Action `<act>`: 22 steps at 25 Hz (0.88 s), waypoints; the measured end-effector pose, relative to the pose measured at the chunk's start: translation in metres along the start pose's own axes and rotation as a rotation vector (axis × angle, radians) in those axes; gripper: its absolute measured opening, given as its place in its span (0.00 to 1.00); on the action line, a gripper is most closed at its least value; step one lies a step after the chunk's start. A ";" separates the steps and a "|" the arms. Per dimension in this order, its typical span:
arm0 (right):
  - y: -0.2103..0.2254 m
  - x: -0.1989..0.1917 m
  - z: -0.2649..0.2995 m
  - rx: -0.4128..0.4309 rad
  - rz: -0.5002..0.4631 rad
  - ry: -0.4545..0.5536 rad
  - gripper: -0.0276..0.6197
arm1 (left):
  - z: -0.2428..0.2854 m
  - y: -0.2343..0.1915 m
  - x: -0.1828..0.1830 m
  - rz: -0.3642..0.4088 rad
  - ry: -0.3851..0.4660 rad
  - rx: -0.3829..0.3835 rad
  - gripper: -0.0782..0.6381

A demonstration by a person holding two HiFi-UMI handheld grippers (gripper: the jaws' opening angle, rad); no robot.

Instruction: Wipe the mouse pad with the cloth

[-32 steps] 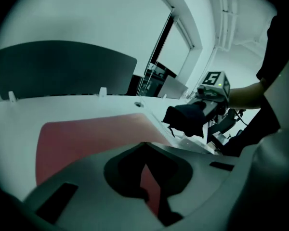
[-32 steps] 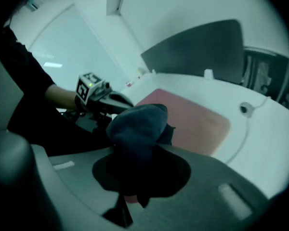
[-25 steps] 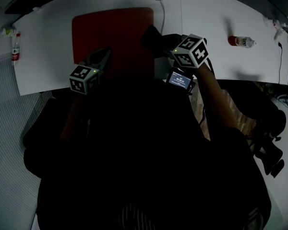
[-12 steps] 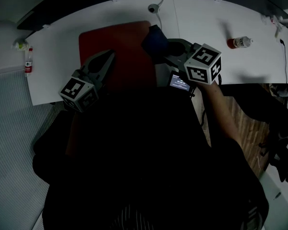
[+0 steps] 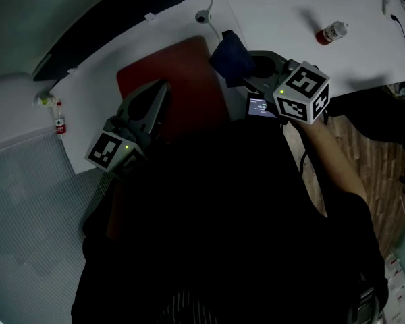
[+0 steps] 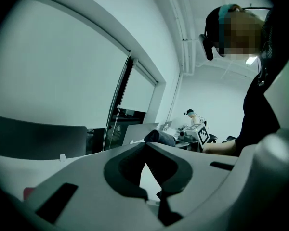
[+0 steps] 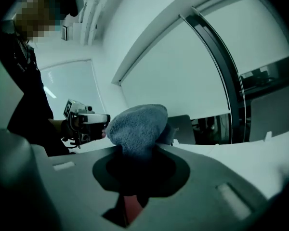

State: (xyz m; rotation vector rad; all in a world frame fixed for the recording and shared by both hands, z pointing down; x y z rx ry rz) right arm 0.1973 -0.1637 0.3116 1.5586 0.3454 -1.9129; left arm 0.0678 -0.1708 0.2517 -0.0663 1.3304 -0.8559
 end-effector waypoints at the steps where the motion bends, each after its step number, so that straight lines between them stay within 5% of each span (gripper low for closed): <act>1: -0.001 0.002 -0.006 -0.002 0.009 0.011 0.14 | 0.002 0.003 0.002 -0.027 0.012 -0.002 0.12; 4: -0.007 0.005 -0.022 0.001 0.048 0.039 0.14 | 0.005 0.017 0.000 -0.075 0.005 -0.020 0.12; 22: -0.039 0.035 -0.066 0.017 -0.011 0.082 0.14 | -0.001 0.063 0.009 0.053 -0.184 -0.181 0.12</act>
Point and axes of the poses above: the fingertips, and each gripper's own axes: z forward along the fingers, y to its right, x out of its top, the point moved 1 cm from there along -z, backward along the fingers, and after that the axes turned 12 degrees about -z, right-handed, at the moved point
